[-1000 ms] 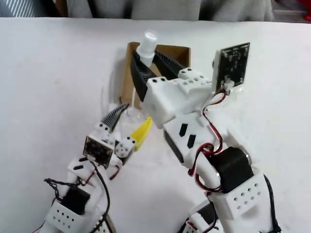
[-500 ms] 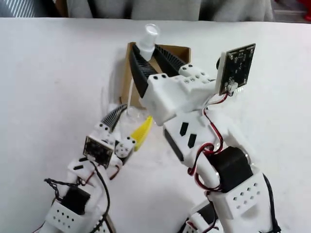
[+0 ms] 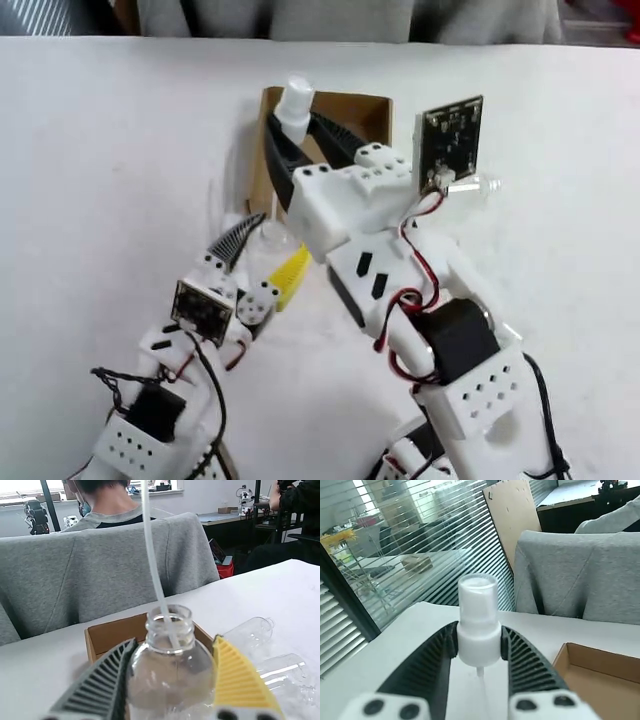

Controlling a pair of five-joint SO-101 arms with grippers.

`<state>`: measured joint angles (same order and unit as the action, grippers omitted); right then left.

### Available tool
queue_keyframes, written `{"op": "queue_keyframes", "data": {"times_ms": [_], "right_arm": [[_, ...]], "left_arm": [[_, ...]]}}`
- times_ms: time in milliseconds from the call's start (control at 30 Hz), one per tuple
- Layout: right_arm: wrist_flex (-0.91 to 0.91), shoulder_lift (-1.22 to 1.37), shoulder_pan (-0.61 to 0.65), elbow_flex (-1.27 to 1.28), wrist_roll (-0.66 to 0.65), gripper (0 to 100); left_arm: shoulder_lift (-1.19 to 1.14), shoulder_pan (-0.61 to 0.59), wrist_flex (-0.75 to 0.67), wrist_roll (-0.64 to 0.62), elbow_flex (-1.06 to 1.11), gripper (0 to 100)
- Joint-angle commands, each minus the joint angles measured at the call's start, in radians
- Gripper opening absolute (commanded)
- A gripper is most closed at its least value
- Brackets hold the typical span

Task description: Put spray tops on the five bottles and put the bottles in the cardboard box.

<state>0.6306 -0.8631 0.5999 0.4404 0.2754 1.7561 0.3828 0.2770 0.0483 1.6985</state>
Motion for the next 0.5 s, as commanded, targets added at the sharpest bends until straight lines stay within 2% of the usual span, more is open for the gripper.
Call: {"op": "queue_keyframes", "data": {"times_ms": [0,267,467], "right_arm": [[-0.018,-0.076,0.010,0.009,-0.012,1.5],[-0.018,-0.170,0.015,0.141,-0.005,1.5],[-0.016,-0.263,0.120,0.256,-0.009,1.5]], "left_arm": [[0.021,0.007,-0.002,-0.005,-0.005,2],[0.021,0.007,0.000,-0.005,-0.005,2],[0.021,0.007,0.020,-0.005,-0.005,2]]}}
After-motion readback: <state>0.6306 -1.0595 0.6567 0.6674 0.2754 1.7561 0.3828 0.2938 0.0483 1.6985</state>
